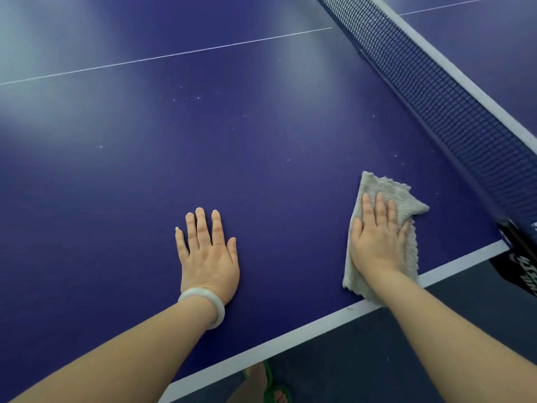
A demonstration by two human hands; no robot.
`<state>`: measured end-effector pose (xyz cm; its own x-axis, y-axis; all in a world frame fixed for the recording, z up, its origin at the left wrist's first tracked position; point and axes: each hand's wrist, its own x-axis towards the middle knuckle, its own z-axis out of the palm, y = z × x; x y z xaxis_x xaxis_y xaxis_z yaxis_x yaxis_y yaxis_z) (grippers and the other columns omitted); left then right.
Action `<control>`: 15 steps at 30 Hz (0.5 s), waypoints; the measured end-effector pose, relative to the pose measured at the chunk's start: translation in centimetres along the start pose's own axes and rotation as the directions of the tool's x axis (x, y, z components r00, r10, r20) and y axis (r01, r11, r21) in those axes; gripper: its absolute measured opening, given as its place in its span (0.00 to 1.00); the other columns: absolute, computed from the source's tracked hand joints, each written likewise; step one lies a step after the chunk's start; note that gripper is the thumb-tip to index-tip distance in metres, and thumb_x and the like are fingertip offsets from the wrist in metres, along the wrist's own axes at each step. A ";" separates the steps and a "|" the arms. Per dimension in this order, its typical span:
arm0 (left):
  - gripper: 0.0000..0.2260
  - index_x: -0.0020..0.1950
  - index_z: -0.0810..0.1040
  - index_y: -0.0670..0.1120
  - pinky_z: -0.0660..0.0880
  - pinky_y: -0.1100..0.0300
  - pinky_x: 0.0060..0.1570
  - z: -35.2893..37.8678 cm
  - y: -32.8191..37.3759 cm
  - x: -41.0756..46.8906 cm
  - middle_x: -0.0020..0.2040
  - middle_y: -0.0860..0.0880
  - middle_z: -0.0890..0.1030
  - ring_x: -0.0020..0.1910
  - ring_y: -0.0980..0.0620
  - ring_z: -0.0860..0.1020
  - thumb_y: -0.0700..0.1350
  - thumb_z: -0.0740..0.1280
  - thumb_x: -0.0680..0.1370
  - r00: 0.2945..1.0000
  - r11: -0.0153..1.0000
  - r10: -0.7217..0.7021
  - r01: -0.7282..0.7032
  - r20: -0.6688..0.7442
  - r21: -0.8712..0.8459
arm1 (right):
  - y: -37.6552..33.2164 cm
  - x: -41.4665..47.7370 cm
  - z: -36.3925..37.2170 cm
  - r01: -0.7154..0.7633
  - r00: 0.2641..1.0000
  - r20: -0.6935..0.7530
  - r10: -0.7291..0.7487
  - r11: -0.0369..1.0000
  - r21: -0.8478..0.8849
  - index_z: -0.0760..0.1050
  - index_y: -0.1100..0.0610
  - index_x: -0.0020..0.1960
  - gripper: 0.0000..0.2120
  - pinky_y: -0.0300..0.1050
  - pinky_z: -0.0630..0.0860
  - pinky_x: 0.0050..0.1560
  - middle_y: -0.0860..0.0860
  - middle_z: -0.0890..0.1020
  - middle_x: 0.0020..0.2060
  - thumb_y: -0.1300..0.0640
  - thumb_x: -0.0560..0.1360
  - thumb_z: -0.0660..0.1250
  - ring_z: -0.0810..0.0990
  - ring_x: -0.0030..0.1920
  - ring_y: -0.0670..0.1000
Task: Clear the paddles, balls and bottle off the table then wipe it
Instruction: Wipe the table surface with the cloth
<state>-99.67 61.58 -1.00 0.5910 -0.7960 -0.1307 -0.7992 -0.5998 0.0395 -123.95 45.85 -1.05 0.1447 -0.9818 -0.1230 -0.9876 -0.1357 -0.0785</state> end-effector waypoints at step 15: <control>0.26 0.79 0.58 0.43 0.45 0.45 0.77 -3.1 7.5 2.1 0.79 0.41 0.55 0.79 0.42 0.49 0.53 0.54 0.82 0.989 0.974 0.146 -0.141 0.011 -0.175 | 0.1 0.5 -0.2 0.045 0.999 -0.013 -0.045 0.999 -0.009 0.41 0.48 0.80 0.29 0.60 0.38 0.77 0.49 0.44 0.80 0.45 0.79 0.36 0.39 0.79 0.51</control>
<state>-104.07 55.19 2.06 0.4672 -0.8739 -0.1345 -0.8429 -0.4861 0.2307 -124.03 45.35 -0.96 0.1884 -0.9763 -0.1069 -0.9806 -0.1810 -0.0752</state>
